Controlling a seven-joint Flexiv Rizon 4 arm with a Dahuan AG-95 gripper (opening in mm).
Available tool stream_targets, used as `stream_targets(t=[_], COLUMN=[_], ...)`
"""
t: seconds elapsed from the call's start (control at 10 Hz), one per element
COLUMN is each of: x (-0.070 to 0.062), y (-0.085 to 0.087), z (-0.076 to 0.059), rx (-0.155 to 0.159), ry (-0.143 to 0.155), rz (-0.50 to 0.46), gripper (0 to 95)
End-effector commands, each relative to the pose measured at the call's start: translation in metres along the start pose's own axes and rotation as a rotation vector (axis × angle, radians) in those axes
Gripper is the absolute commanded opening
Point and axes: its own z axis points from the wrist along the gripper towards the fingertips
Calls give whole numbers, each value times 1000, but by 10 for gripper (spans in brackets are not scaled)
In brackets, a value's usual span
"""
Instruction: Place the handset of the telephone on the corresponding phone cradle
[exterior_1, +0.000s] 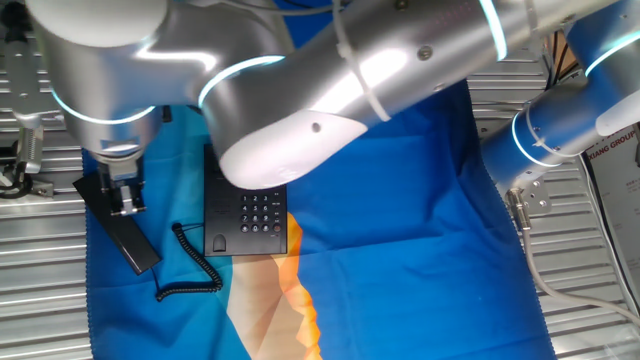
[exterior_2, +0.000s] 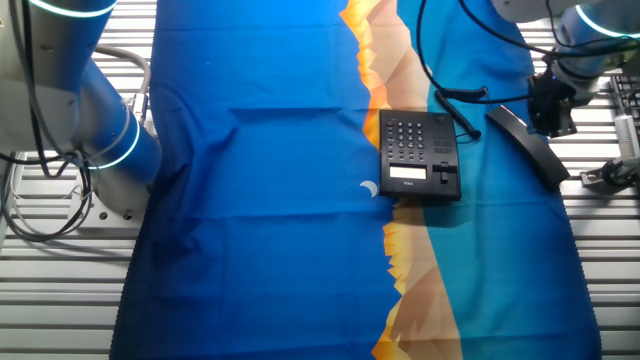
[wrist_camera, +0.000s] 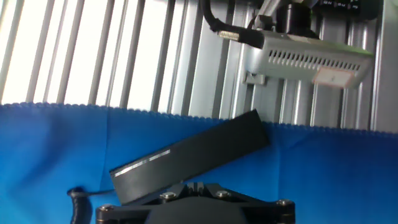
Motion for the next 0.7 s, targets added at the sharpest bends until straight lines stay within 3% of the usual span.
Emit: stream_targets(t=[0.1, 0.7], x=[-4, -16], y=[0, 1], z=[0, 3], rx=[-2, -3], ry=[4, 7], rz=[1, 13], gripper=[0, 0])
